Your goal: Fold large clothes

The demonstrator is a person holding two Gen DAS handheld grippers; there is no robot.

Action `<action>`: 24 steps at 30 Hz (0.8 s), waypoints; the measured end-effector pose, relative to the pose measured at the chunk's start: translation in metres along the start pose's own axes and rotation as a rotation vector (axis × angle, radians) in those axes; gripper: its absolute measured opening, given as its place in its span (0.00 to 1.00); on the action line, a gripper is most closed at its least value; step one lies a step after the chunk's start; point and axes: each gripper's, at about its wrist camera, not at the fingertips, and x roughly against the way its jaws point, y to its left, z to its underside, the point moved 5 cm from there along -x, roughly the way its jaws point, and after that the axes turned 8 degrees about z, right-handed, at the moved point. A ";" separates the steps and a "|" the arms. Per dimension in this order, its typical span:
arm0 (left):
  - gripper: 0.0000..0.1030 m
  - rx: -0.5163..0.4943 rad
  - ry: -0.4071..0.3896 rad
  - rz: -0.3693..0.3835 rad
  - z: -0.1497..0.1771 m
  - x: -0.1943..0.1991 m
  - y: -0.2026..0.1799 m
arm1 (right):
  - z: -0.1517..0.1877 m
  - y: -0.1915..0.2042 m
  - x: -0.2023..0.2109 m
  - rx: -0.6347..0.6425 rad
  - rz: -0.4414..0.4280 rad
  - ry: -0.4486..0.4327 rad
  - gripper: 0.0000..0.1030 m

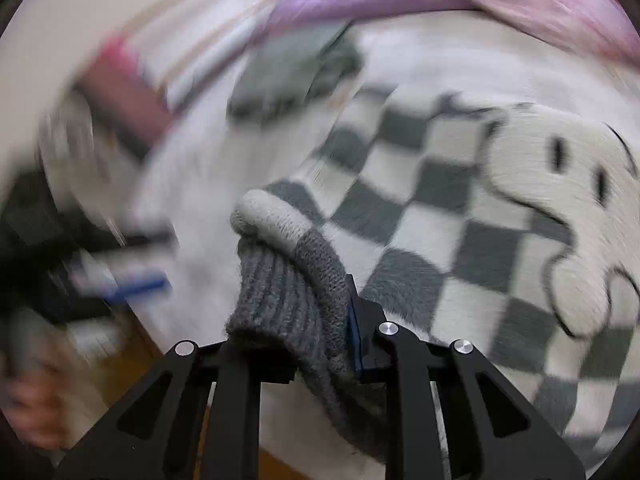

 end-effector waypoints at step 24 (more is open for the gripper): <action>0.79 -0.467 0.408 0.038 0.195 -0.185 -0.218 | 0.157 -0.350 0.196 -1.165 0.161 -0.244 0.17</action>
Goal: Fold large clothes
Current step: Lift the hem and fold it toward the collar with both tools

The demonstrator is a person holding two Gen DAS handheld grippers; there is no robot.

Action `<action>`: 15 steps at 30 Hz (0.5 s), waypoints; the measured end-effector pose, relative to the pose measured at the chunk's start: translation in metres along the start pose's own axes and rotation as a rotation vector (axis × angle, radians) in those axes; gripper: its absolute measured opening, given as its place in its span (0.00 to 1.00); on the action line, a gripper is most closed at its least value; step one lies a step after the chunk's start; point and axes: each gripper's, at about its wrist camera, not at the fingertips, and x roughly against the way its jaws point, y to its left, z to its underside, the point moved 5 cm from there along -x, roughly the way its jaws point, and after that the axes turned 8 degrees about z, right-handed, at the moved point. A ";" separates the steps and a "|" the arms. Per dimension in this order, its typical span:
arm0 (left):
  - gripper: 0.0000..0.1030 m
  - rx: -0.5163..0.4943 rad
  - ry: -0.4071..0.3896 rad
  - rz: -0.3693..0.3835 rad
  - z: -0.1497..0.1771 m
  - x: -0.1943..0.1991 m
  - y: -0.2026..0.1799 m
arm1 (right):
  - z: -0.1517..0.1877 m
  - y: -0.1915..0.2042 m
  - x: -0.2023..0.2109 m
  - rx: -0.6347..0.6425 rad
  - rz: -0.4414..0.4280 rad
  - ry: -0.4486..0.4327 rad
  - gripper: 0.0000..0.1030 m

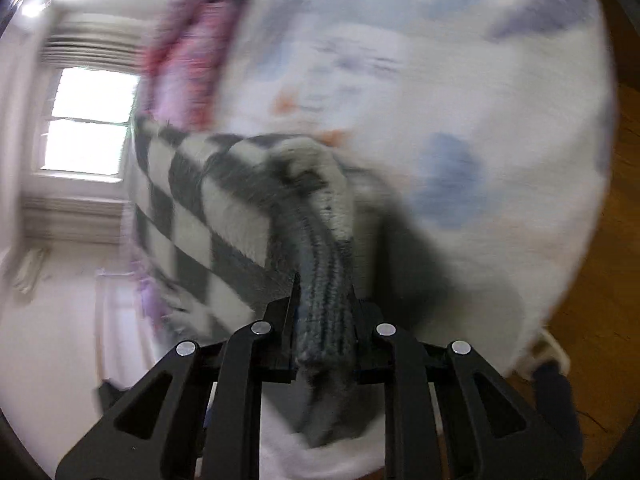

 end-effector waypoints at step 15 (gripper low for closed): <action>0.84 0.094 0.120 -0.018 0.020 -0.066 0.039 | -0.044 -0.027 -0.035 0.196 -0.004 0.285 0.70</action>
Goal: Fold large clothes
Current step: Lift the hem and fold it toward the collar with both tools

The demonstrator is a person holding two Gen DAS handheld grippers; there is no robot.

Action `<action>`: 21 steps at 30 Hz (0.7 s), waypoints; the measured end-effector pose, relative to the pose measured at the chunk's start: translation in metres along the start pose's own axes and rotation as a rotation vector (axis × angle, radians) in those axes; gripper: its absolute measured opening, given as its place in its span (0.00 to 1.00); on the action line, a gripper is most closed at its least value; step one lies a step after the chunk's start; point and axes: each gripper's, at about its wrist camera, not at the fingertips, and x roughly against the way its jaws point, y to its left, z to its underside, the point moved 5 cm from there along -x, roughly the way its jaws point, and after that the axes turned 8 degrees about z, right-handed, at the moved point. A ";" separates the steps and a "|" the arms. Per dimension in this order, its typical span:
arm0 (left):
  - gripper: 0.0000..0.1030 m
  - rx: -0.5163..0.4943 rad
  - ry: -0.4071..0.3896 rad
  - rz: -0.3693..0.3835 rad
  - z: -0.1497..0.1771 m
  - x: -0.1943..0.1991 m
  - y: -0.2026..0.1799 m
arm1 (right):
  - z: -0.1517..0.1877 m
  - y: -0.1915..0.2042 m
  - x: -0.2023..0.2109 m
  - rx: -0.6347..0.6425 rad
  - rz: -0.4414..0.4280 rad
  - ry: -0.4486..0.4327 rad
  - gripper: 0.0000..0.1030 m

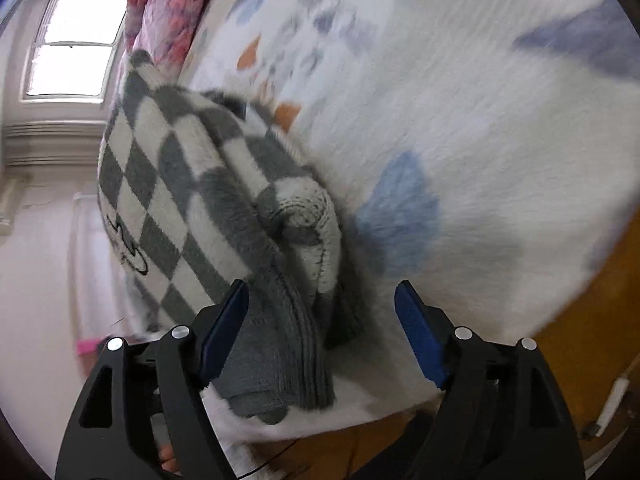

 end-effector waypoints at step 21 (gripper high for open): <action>0.89 0.097 0.019 0.044 -0.008 -0.081 -0.008 | -0.028 0.025 -0.057 0.019 -0.267 0.099 0.64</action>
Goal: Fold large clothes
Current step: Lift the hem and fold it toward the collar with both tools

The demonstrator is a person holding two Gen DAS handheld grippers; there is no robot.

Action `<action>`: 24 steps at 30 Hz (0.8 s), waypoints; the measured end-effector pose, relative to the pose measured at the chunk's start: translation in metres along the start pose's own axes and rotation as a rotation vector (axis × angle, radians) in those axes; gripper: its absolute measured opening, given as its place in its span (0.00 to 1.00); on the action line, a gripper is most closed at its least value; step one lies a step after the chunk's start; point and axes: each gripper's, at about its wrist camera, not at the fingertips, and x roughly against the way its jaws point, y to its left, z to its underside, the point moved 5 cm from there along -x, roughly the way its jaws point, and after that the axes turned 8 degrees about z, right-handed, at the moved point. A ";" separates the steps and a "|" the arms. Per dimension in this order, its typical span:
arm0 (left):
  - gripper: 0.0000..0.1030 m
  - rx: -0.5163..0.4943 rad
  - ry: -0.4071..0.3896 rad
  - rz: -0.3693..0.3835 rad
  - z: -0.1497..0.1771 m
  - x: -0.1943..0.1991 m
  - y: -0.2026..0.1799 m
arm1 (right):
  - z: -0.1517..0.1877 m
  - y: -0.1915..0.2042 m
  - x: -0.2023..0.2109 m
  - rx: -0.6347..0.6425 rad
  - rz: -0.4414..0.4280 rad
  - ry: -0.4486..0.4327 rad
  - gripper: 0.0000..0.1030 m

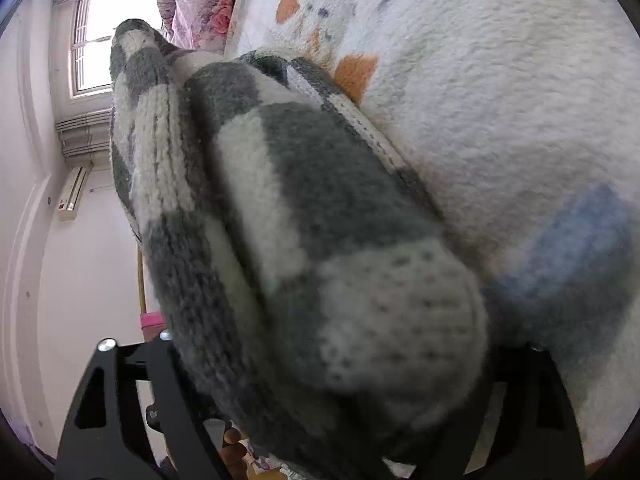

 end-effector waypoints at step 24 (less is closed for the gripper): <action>0.27 -0.283 -0.251 0.084 -0.056 0.220 -0.139 | 0.020 0.309 0.068 0.493 0.045 -0.045 0.35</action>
